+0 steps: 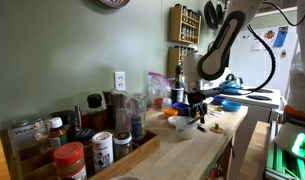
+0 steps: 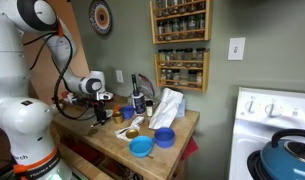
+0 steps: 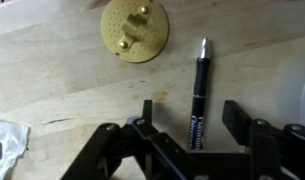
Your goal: Pick up the black pen and put it in the clear lunch box
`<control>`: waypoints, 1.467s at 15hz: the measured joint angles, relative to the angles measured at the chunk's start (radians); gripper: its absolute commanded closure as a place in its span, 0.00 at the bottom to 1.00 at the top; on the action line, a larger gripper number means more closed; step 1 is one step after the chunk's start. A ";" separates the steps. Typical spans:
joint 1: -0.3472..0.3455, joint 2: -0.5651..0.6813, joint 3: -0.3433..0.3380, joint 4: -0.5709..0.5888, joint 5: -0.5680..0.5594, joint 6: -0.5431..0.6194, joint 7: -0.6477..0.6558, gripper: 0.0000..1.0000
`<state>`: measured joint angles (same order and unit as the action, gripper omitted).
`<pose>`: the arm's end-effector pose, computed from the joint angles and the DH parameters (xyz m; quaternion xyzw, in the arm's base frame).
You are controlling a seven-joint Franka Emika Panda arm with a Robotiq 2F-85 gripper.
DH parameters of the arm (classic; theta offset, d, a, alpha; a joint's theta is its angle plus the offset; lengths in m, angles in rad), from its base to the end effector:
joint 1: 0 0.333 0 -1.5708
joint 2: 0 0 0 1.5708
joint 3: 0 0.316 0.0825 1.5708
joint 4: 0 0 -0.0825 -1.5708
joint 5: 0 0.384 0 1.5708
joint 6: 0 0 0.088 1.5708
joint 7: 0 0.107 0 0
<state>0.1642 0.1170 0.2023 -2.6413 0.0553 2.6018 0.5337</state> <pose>0.3817 0.1482 0.1935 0.9909 -0.1076 -0.0800 0.0119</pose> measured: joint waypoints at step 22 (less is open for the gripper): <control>0.043 -0.272 -0.007 -0.010 0.018 -0.097 0.051 0.97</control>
<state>0.2067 -0.1548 0.1956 -2.6513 0.0737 2.5049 0.5843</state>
